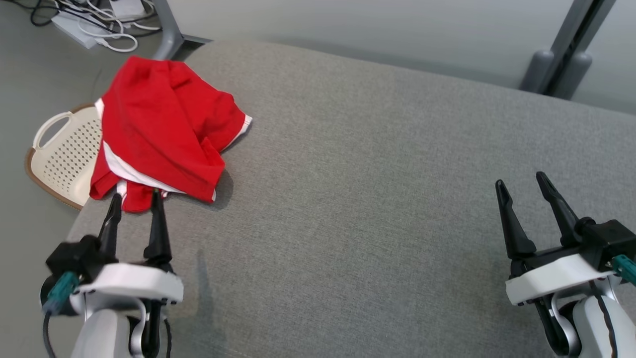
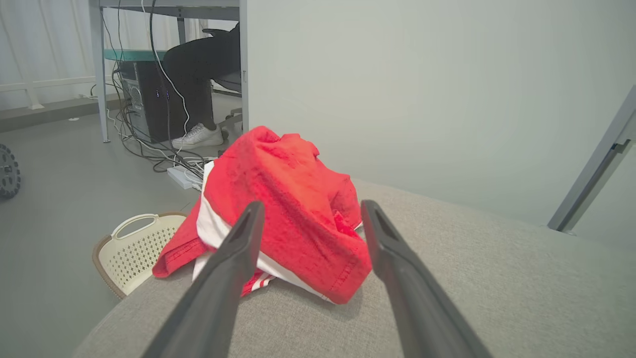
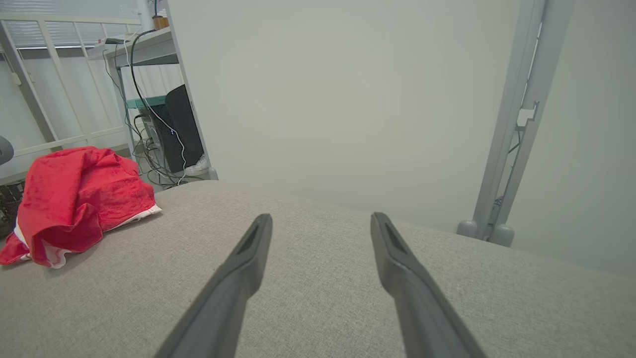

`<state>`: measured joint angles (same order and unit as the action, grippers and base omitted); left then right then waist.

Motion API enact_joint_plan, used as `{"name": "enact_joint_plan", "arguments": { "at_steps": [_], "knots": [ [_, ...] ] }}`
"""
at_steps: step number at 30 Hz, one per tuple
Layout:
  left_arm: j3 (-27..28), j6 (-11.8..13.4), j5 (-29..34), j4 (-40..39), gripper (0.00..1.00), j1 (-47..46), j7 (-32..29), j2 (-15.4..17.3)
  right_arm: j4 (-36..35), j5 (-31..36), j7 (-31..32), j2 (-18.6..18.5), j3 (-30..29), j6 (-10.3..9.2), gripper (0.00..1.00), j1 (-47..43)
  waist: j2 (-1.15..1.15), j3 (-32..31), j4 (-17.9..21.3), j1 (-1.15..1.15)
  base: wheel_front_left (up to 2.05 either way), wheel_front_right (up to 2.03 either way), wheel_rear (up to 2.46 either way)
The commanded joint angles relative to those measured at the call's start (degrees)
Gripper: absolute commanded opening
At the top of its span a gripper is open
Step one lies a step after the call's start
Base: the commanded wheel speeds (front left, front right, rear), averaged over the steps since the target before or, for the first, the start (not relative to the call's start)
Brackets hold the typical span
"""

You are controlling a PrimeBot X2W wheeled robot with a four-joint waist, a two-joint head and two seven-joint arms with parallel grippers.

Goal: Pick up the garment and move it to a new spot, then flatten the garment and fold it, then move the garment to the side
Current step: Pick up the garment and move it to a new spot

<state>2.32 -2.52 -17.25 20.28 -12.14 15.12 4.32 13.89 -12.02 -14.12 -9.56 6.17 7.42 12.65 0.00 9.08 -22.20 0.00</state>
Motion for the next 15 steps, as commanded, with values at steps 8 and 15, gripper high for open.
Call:
{"name": "enact_joint_plan", "arguments": {
  "at_steps": [8,15],
  "knots": [
    [-3.1,-2.1,-0.6,11.6,1.00,-11.1,-4.8,0.8,-1.5,0.3,1.4,-1.8,0.6,0.13,1.00,3.0,0.00,7.0,5.0,0.00,0.00,0.00,0.00],
    [-3.4,-2.8,-1.9,24.2,1.00,-18.5,-7.8,2.0,-2.3,0.0,1.5,-2.6,0.3,0.13,1.00,4.3,0.00,10.2,6.8,0.00,0.00,0.00,0.00]
  ]
}}
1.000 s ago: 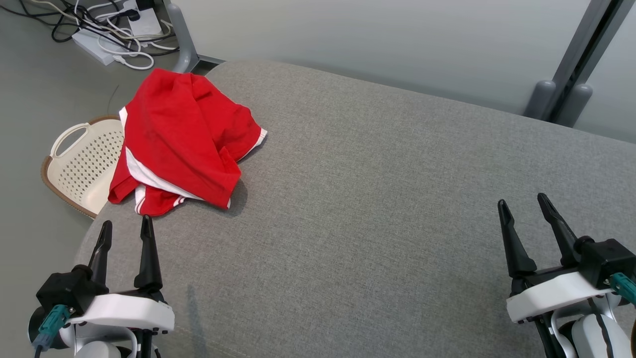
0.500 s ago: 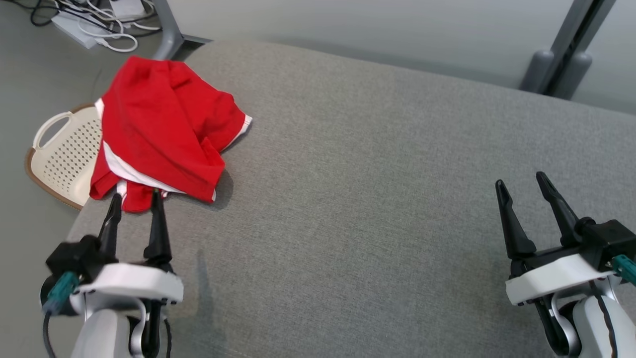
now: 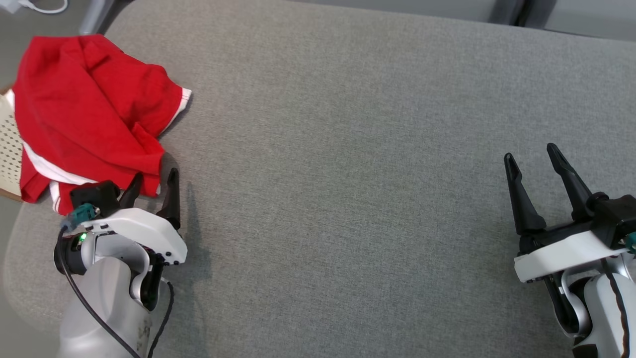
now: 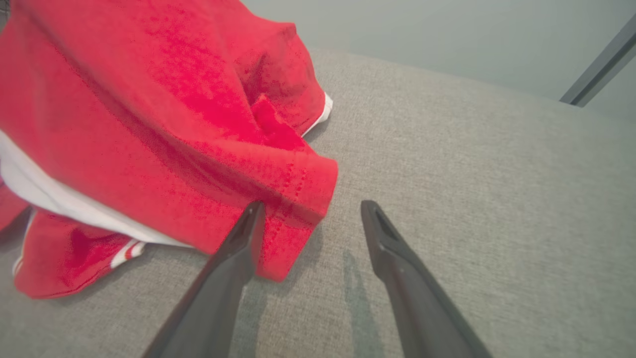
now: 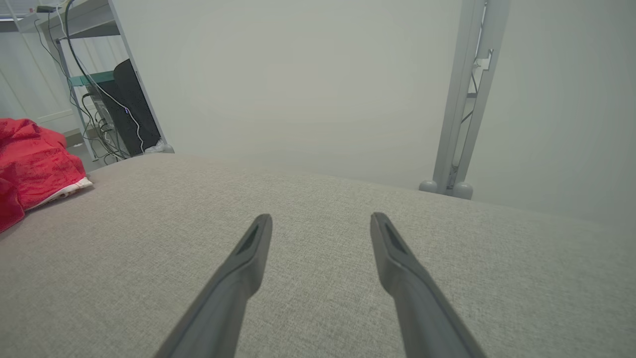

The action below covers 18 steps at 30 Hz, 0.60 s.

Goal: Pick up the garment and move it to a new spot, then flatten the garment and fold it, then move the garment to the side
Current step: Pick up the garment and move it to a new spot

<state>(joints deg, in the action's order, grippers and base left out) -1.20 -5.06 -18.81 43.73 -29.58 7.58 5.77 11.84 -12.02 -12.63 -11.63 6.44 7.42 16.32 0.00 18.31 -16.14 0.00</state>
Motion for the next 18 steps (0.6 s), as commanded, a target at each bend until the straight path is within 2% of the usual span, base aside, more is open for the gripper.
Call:
{"name": "enact_joint_plan", "arguments": {
  "at_steps": [1,5,6,7,8,15,18],
  "knots": [
    [0.0,-0.2,-0.4,2.6,1.00,-1.9,-0.7,0.6,-0.5,0.0,0.0,-0.6,0.0,0.13,1.00,1.0,0.00,1.4,0.8,0.00,0.00,0.00,0.00],
    [0.1,-0.2,-0.7,8.5,1.00,-5.6,-0.6,1.5,-0.7,0.1,0.1,-0.5,0.0,0.13,1.00,1.6,0.00,2.7,1.1,0.00,0.00,0.00,0.00],
    [0.0,-0.4,-0.8,9.6,0.75,-6.4,-0.3,1.6,-0.7,0.1,0.1,-0.5,0.0,0.13,1.00,1.9,0.00,2.9,1.2,0.00,0.00,0.00,0.00],
    [-0.2,-0.5,-0.9,10.9,0.28,-6.9,-0.3,1.6,-0.7,0.0,0.1,-0.5,-0.1,0.13,1.00,2.0,0.00,3.0,1.2,0.00,0.00,0.00,0.00],
    [-0.3,-0.7,-1.0,12.0,0.00,-7.5,-0.1,1.7,-0.5,-0.1,0.1,-0.5,-0.1,0.13,1.00,2.1,0.00,3.0,1.2,0.00,0.00,0.00,0.00],
    [-0.8,-1.5,-1.8,15.4,0.00,-8.9,3.5,2.5,0.5,-0.1,-0.3,-0.2,-0.6,0.13,1.00,1.4,0.00,1.8,0.9,0.00,0.00,0.00,0.00],
    [-0.7,-1.8,-1.8,14.8,0.00,-8.4,5.7,3.9,1.1,-0.4,-0.6,0.3,-0.6,0.13,1.00,0.8,0.00,0.3,0.8,0.00,0.00,0.00,0.00]
  ]
}}
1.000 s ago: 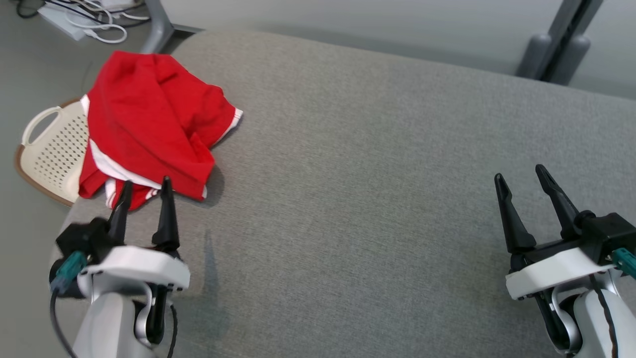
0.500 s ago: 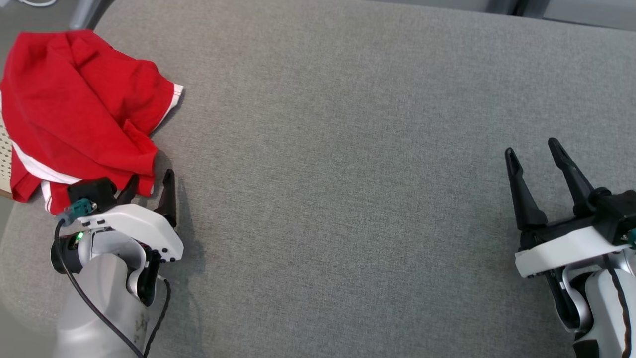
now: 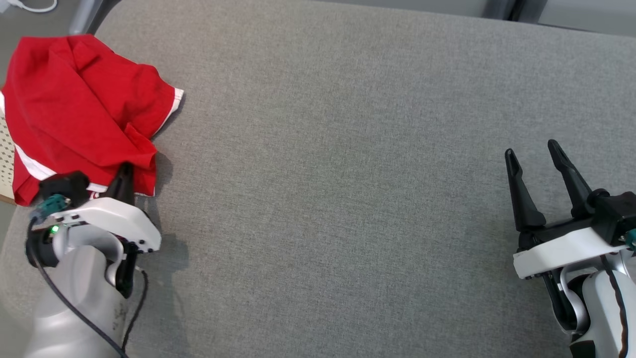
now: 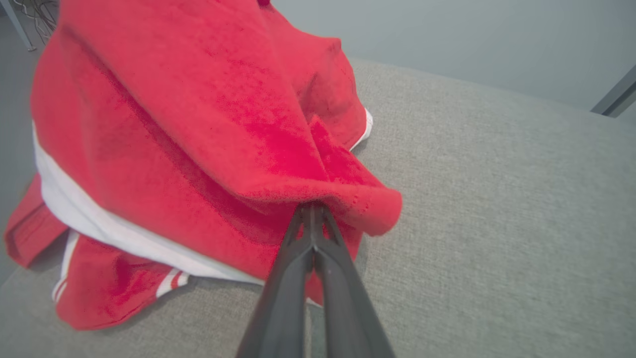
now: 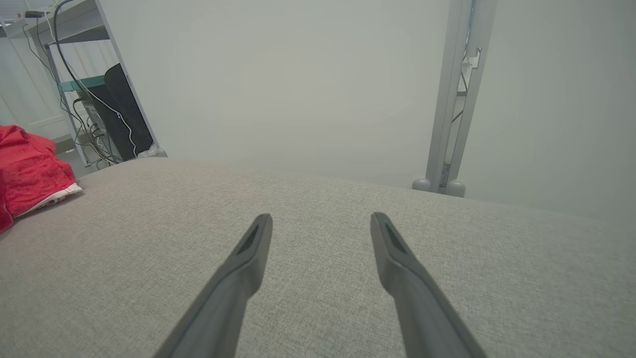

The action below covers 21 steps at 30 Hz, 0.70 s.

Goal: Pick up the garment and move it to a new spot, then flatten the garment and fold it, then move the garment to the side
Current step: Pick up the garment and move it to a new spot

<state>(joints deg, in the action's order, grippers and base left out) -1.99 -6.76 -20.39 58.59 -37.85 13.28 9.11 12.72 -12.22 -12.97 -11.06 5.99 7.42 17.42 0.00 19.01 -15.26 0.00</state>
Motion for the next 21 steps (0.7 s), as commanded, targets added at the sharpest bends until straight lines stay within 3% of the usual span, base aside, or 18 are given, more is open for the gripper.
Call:
{"name": "enact_joint_plan", "arguments": {
  "at_steps": [1,7,19,20,21],
  "knots": [
    [0.2,-0.1,-0.1,-0.6,0.00,0.2,0.6,0.9,0.2,-0.2,-0.4,-0.1,-0.2,0.13,1.00,-0.4,0.00,-0.9,-0.1,0.00,0.00,0.00,0.00],
    [1.9,0.4,0.1,-8.4,0.00,2.7,1.9,3.1,1.0,-0.8,-0.8,0.6,-1.2,0.13,1.00,-1.9,0.00,-4.2,-0.7,0.00,0.00,0.00,0.00],
    [5.4,5.6,0.7,-38.3,0.00,19.4,0.9,2.7,1.9,-0.8,-1.7,2.2,-2.4,0.13,1.00,-5.9,0.00,-11.4,-1.1,0.00,0.00,0.00,0.00],
    [5.4,6.0,0.5,-40.2,0.11,21.2,0.1,2.3,1.9,-0.7,-1.7,2.3,-2.5,0.13,1.00,-6.3,0.00,-11.9,-1.1,0.00,0.00,0.00,0.00],
    [5.3,6.4,0.1,-42.0,0.48,23.2,-0.6,1.7,1.9,-0.7,-1.8,2.4,-2.4,0.13,1.00,-6.6,0.00,-12.4,-1.1,0.00,0.00,0.00,0.00]
  ]
}}
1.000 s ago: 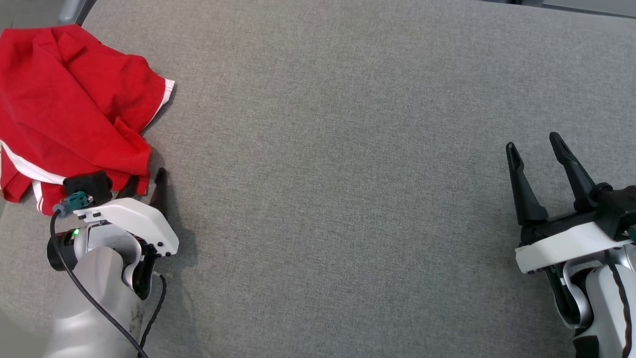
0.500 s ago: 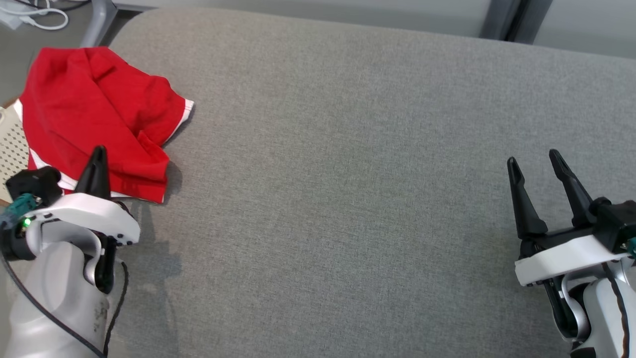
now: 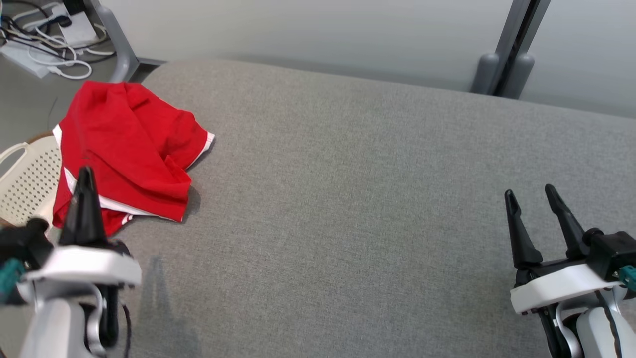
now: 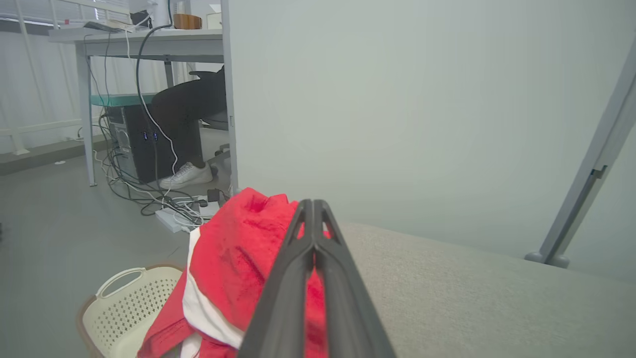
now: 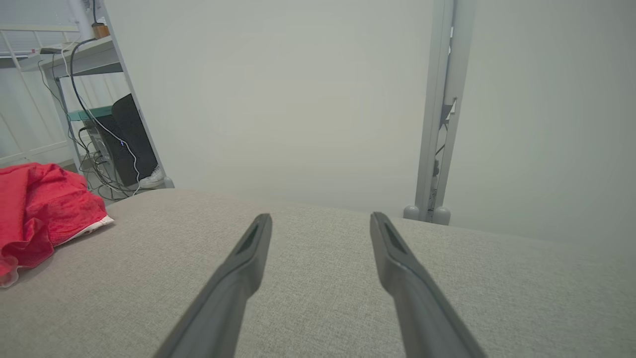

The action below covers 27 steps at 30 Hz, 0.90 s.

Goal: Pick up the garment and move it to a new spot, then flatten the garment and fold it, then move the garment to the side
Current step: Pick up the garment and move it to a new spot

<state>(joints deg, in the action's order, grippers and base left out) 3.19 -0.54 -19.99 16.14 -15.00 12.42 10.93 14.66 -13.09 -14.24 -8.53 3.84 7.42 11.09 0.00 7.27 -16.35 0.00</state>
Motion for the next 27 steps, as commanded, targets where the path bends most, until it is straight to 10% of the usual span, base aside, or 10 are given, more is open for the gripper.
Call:
{"name": "enact_joint_plan", "arguments": {
  "at_steps": [1,27],
  "knots": [
    [0.1,0.5,-0.4,-1.4,1.00,2.0,-0.4,-0.4,-0.1,0.2,-0.5,0.0,-0.3,0.13,1.00,-0.6,0.00,-1.1,0.0,0.00,0.00,0.00,0.00],
    [-1.8,2.7,-0.6,-7.0,1.00,15.3,-1.6,-1.9,-2.2,0.4,0.5,1.6,0.1,0.13,1.00,-5.6,0.00,-6.3,-0.1,0.00,0.00,0.00,0.00]
  ]
}}
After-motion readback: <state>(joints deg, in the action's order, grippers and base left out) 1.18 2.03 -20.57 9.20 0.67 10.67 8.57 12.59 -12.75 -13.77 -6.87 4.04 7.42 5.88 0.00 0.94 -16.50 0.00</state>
